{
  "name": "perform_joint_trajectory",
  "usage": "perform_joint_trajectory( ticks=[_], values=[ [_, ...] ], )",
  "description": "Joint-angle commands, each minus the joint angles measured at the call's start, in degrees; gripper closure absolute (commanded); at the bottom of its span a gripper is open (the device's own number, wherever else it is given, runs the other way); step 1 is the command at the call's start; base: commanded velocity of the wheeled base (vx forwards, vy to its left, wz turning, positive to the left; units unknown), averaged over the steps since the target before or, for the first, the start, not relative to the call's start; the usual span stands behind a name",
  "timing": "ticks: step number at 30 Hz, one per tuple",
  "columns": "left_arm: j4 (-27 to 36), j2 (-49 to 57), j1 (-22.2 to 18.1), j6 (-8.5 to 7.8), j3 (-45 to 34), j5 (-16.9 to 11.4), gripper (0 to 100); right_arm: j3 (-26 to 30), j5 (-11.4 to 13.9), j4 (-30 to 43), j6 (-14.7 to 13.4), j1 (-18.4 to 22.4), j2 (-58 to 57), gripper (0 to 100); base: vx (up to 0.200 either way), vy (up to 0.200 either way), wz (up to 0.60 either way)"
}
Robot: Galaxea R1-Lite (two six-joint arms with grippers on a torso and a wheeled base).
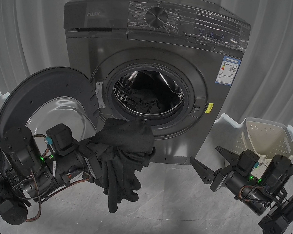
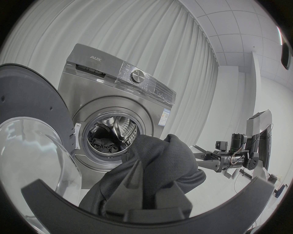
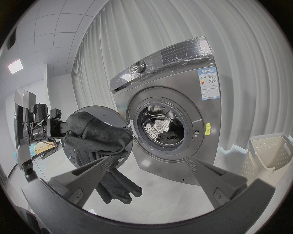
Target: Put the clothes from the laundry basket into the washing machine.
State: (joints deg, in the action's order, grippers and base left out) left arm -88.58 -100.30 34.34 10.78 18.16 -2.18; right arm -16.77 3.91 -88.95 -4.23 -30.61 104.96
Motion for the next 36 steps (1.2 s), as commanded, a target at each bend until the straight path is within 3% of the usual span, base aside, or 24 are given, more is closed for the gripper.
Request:
perform_joint_trajectory(
  ticks=[1,4,13,22,28,36],
  values=[
    [-0.02,-0.86,-0.06,0.12,0.03,-0.02,100,-0.01,0.04,-0.08,0.01,-0.06,0.33,0,0.200,0.000,0.00],
    [-0.02,-1.65,-0.06,-0.23,0.38,0.07,100,0.16,0.04,-0.08,0.01,-0.06,0.33,0,0.200,0.000,0.00],
    [-0.02,-3.41,1.08,-0.32,0.12,0.25,100,0.34,0.04,-0.08,0.01,-0.50,1.30,0,0.000,0.000,0.00],
    [-0.10,-6.22,2.57,-0.41,1.00,0.42,100,0.43,0.04,-0.08,0.01,-0.77,1.30,0,0.200,0.000,0.00],
    [-0.10,-6.13,3.36,-0.14,0.91,0.42,100,0.43,0.04,-0.08,-0.08,-0.85,2.09,0,0.000,0.000,0.00],
    [-0.10,-6.40,3.36,-0.32,0.91,0.42,100,0.43,0.04,-0.08,0.01,-0.85,2.53,0,0.200,0.000,0.00]
  ],
)
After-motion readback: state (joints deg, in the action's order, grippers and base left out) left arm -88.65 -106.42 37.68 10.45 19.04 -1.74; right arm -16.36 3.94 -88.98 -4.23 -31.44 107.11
